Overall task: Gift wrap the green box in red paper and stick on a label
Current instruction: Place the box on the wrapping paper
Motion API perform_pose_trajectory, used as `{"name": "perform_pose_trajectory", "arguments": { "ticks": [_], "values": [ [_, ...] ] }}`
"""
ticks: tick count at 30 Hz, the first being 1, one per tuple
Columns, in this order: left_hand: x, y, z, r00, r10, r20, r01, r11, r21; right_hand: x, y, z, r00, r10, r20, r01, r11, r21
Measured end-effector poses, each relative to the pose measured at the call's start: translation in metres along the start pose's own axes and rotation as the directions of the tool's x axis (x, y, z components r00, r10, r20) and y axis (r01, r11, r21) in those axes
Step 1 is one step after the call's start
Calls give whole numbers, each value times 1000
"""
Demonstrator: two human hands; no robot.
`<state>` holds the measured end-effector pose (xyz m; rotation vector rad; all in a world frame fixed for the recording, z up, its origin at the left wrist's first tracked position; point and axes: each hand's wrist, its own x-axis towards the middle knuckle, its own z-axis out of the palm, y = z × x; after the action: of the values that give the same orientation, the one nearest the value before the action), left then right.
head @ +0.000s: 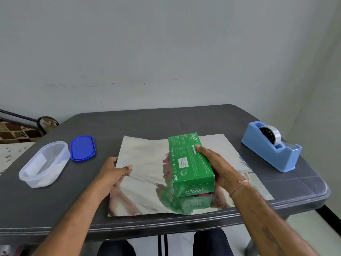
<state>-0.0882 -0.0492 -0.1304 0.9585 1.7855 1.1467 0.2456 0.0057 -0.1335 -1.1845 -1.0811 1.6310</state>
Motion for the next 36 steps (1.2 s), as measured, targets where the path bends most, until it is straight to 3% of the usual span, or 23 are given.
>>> {"name": "perform_pose_trajectory", "arguments": {
  "ticks": [7, 19, 36],
  "values": [
    [-1, -9, -12, 997, 72, 31, -72, 997, 12, 1, -4, 18, 995, 35, -90, -33, 999, 27],
    [12, -13, -27, 995, 77, 63, -77, 997, -14, 5, -12, 23, 986, 26, -166, -22, 1000, 20],
    [4, -14, -26, 999, 35, -11, -35, 999, -13, 2, -9, 22, 976, 6, -216, -14, 999, -37]
  ]
}}
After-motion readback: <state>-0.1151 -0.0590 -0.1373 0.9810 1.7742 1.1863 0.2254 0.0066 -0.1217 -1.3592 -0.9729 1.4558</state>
